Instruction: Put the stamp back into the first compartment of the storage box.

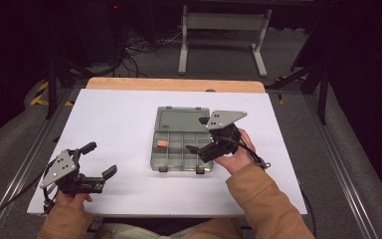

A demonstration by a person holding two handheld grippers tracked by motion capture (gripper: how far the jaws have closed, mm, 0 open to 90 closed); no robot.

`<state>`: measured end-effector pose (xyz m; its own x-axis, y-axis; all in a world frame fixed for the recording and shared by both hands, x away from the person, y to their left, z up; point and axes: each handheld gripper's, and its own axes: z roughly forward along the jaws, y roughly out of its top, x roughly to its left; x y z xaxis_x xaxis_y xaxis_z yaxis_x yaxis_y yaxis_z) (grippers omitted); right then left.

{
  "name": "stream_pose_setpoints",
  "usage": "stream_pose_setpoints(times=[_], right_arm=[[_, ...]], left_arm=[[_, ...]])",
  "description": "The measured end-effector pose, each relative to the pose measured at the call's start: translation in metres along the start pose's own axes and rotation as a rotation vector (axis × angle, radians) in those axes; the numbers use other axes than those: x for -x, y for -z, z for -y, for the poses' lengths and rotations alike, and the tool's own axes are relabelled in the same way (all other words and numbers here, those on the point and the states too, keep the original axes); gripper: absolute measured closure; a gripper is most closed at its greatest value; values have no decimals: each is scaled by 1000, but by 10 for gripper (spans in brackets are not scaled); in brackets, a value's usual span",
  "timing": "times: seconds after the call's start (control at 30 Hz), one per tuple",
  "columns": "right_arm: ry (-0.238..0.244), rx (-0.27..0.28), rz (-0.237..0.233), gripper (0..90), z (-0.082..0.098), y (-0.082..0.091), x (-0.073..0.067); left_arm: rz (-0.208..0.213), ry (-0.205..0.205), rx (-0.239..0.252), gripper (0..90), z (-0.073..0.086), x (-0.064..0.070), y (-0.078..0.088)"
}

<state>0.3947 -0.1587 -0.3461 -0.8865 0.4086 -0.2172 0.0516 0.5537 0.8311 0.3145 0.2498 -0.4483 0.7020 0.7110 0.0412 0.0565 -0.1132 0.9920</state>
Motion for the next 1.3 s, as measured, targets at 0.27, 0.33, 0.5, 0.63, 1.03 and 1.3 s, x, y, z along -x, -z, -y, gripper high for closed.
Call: stream_pose_setpoints(times=[0.27, 0.33, 0.5, 0.63, 1.03, 1.3], right_arm=[[-27, 74, 47, 83, 16, 21, -5], [-39, 93, 56, 83, 21, 25, -6], [-56, 112, 72, 81, 36, 32, -8], [-55, 164, 82, 75, 46, 40, -13], [-98, 257, 158, 59, 79, 57, -21], [-121, 287, 188, 56, 98, 62, -24]], left_arm=[[4, 0, 1, 8, 0, -1, 0], [6, 1, 4, 8, 0, -1, 0], [3, 7, 5, 8, 1, -2, -1], [1, 17, 7, 8, 2, -3, -2], [-29, 52, 8, 2, 5, -4, -6], [-31, 87, -15, 2, 8, -7, -11]])
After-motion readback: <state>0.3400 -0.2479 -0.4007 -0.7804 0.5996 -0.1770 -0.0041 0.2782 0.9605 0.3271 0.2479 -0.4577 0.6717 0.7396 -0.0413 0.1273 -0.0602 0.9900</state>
